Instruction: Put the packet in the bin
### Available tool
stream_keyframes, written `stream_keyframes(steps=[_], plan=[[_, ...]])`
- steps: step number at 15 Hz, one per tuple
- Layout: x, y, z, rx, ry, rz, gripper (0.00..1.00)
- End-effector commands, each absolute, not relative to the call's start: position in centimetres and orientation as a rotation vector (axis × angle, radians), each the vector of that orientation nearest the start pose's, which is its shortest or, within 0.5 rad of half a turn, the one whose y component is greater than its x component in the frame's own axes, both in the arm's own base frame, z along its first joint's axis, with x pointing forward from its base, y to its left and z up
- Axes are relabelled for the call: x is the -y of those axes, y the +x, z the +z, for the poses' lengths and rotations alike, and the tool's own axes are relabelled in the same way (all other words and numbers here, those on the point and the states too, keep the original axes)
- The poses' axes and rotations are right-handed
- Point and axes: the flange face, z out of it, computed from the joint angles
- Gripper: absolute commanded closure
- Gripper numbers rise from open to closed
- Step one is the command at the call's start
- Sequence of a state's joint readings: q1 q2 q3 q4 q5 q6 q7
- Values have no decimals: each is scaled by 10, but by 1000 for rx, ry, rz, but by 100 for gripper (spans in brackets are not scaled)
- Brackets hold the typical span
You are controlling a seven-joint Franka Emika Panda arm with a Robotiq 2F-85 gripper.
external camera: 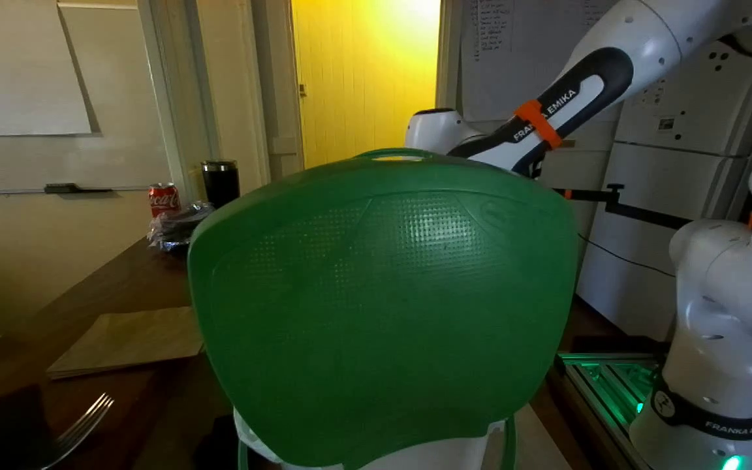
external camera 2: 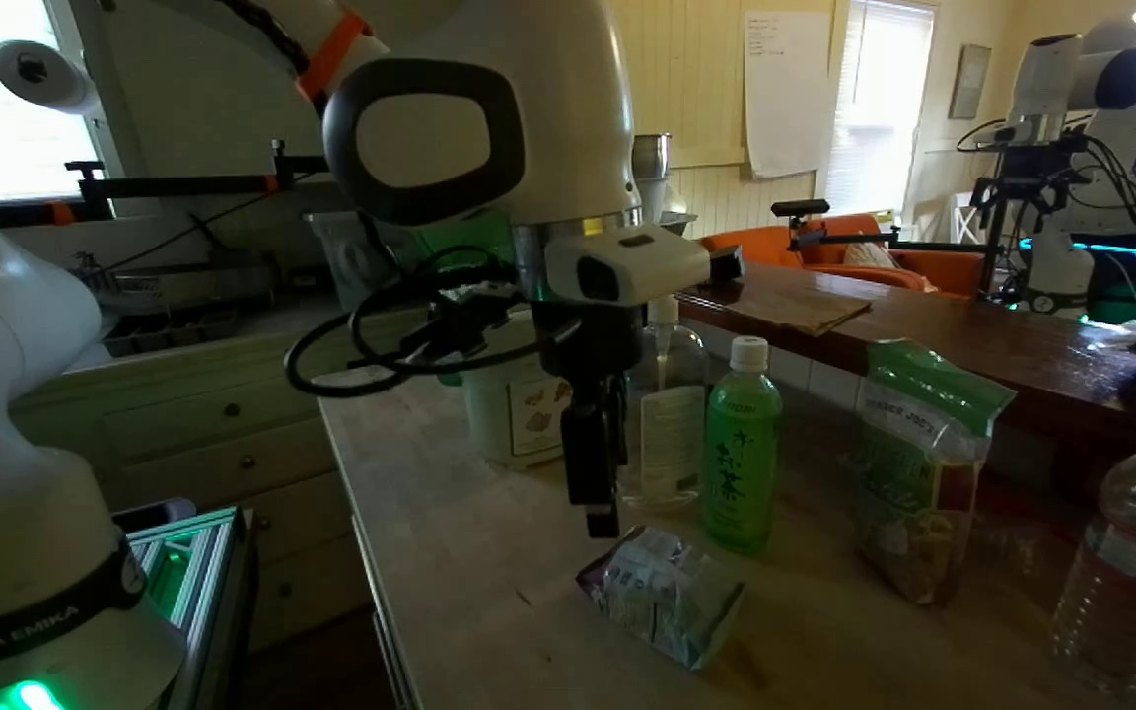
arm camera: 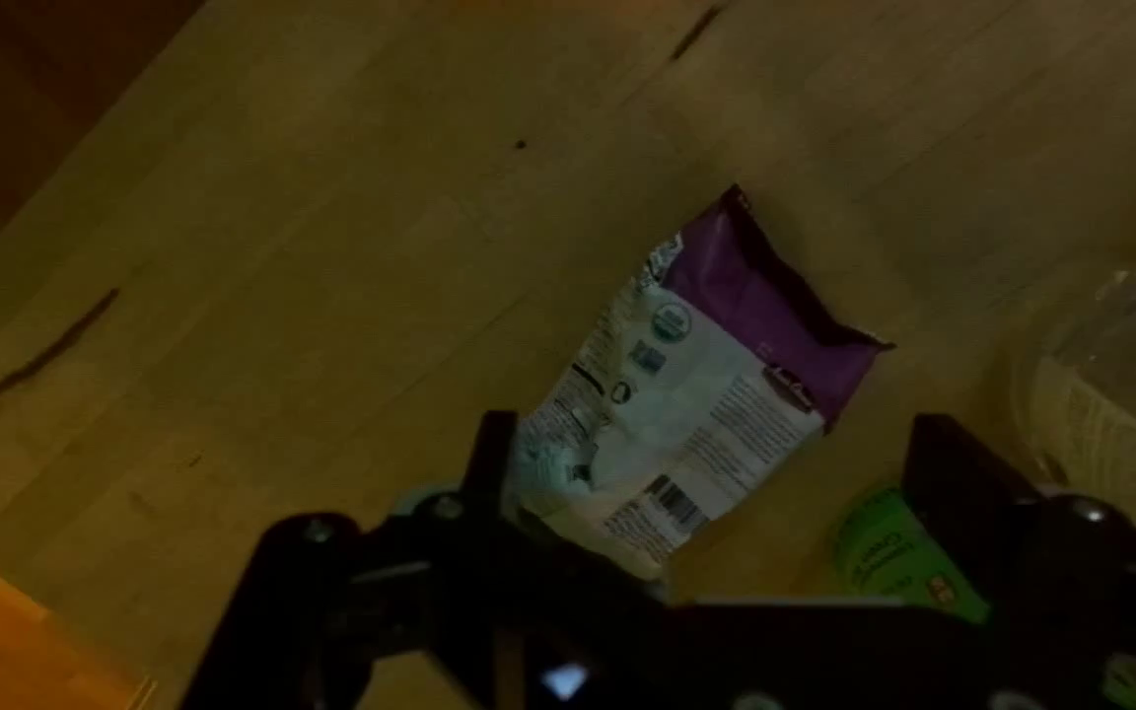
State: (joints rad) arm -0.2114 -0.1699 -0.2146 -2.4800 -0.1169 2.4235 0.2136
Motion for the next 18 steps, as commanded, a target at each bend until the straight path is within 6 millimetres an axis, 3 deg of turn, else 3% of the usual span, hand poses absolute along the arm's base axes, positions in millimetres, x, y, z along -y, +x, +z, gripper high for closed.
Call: stream_keyframes(steps=[1,7,13,18], plan=[[197,415,340,-1008,-3045,-227,0],[205,413,312,-1094,-2975,-376,0],[209,430,297,-1132,-2937,-568,0],[194,440,282,-1155,-2876,-585,0]])
